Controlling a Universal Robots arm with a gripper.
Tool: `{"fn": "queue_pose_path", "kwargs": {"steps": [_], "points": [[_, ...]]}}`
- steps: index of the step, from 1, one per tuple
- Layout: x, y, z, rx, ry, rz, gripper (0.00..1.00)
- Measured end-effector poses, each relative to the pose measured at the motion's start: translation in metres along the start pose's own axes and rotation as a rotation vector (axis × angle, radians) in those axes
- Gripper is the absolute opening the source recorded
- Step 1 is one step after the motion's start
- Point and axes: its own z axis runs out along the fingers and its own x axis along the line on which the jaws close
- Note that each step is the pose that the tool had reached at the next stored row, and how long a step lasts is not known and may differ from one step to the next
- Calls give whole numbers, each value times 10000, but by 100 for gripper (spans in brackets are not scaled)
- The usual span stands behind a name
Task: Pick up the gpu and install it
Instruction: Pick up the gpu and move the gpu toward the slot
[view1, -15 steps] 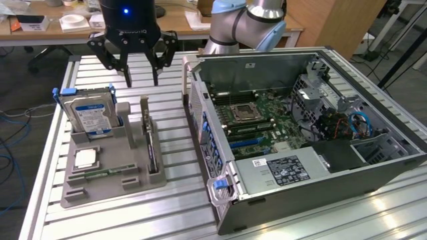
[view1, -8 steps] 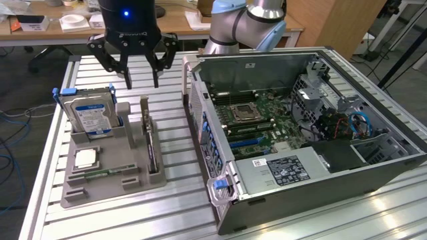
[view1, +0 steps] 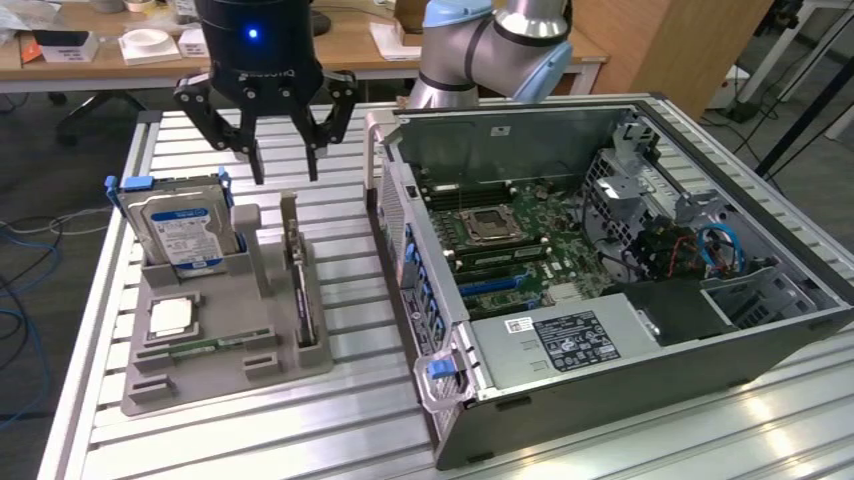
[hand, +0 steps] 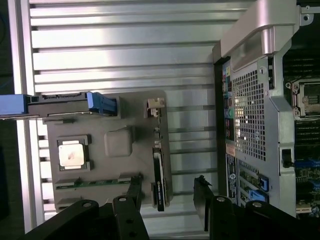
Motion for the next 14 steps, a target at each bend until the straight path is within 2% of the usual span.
{"fn": "queue_pose_path", "kwargs": {"steps": [8, 14], "points": [[-3, -52, 26, 0, -1, 0, 55], [-2, -56, 75, 0, -4, 0, 55]]}}
